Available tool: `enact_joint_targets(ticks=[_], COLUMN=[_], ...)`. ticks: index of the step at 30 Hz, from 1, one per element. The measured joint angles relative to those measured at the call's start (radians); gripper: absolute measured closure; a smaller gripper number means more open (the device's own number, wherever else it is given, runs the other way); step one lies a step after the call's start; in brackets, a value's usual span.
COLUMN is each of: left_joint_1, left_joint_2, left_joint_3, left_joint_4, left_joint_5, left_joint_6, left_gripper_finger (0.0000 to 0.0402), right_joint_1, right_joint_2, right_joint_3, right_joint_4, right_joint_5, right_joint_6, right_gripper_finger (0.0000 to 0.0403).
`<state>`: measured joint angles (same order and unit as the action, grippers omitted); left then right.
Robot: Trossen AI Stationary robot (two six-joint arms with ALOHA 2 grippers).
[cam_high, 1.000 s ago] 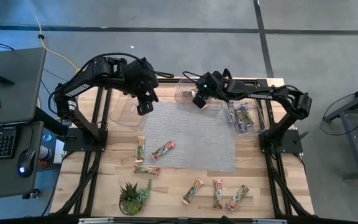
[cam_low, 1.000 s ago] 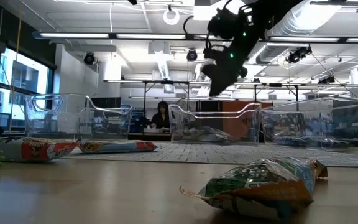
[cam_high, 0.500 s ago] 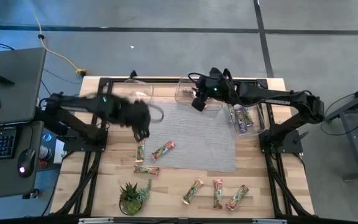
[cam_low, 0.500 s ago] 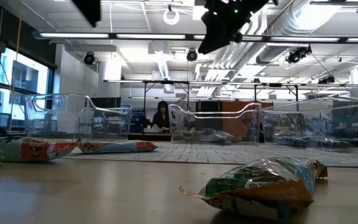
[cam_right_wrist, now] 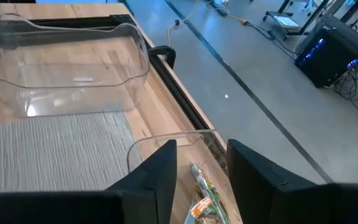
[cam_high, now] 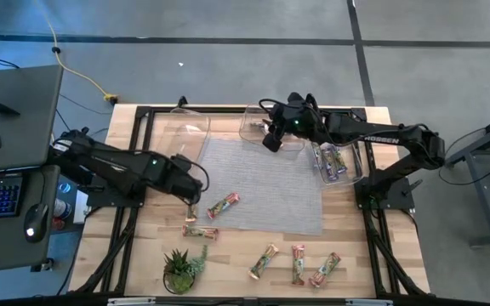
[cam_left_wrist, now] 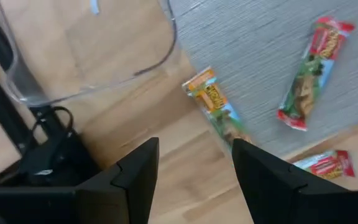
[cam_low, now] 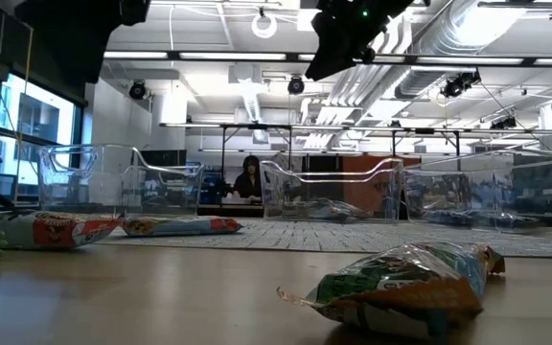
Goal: Pick and place Granola Bars by type
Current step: Put the yellow granola bar into the middle transparent bin
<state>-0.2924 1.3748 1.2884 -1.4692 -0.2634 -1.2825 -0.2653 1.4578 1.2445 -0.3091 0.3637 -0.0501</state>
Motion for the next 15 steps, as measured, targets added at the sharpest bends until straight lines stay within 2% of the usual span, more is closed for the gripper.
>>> enact_joint_targets(ticks=[4, 9, 15], left_joint_1=[-0.013, -0.066, -0.129], left_joint_2=[0.000, 0.000, 0.000], left_joint_3=[-0.017, -0.094, -0.223], left_joint_4=[0.017, 0.124, 0.319], left_joint_5=[0.006, -0.073, -0.029], left_joint_6=[-0.048, -0.215, -0.366], left_gripper_finger=[0.0204, 0.0204, 0.0204], right_joint_1=[0.000, 0.000, 0.000], right_joint_2=[0.000, 0.000, 0.000], right_joint_3=[0.000, 0.000, -0.001], right_joint_4=[0.000, 0.000, 0.000], right_joint_5=[0.000, 0.000, 0.000], right_joint_6=[0.000, -0.001, -0.002], right_gripper_finger=[0.0279, 0.0279, 0.0279])
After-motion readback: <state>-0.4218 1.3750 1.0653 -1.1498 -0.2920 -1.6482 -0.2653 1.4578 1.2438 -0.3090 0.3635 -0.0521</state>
